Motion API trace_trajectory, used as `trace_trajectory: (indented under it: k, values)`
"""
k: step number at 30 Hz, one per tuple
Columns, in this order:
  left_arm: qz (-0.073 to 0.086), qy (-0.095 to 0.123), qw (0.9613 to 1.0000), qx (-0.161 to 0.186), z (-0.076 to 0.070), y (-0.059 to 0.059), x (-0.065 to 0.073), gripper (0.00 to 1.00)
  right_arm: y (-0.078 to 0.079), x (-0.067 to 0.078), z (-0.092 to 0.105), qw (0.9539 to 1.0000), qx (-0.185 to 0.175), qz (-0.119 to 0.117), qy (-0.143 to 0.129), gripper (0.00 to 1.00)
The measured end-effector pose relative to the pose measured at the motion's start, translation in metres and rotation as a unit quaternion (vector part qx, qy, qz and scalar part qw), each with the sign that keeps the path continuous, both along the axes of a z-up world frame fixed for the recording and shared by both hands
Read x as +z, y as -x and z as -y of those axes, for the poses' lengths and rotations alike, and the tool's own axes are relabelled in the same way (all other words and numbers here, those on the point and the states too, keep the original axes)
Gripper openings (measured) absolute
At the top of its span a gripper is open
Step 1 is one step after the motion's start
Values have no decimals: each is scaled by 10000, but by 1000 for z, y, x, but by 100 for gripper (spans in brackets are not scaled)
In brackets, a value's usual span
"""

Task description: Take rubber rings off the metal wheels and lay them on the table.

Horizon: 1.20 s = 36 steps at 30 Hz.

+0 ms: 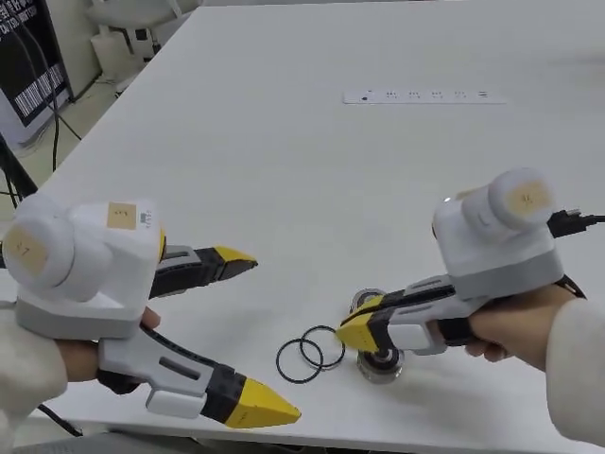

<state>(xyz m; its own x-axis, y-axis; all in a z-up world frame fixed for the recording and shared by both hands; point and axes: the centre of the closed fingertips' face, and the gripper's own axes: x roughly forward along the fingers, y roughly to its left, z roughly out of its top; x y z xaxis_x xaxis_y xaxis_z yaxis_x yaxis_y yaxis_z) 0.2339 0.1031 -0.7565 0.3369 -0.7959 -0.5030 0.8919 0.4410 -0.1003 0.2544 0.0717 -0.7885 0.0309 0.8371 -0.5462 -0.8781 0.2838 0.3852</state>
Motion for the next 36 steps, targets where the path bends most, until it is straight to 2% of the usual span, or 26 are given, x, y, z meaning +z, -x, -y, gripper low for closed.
trace_trajectory:
  k: [4,6,9,17,22,24,27,28,32,34,36]
  values:
    - [4,4,10000,9,0,0,0,100,-7,6,3,9999,-94,68,-72,5]
    - [24,22,10000,21,0,-1,1,100,-12,9,6,9997,-126,210,-77,5]
    - [18,44,10000,30,1,-1,2,100,-19,11,13,9993,-178,303,-86,5]
    - [193,121,9997,129,-1,-9,11,100,-34,23,25,9970,-294,699,-174,7]
    - [317,-54,9995,14,-1,-14,16,100,-38,25,33,9958,-285,853,-158,8]
    - [442,-99,9989,-102,3,-17,24,100,-40,25,34,9955,-308,878,-152,9]
    - [478,-140,9985,-245,7,-22,30,100,-44,25,37,9943,-320,1011,-105,10]
    - [484,-167,9983,-284,8,-23,32,100,-45,25,38,9943,-329,1008,-111,11]
    - [729,-132,9963,-446,16,-35,50,100,-50,26,43,9942,-426,974,-176,12]
    - [814,-85,9952,-533,20,-41,60,96,-51,26,45,9944,-478,921,-221,11]
    - [894,-142,9939,-625,23,-48,66,92,-54,28,48,9940,-553,902,-275,12]
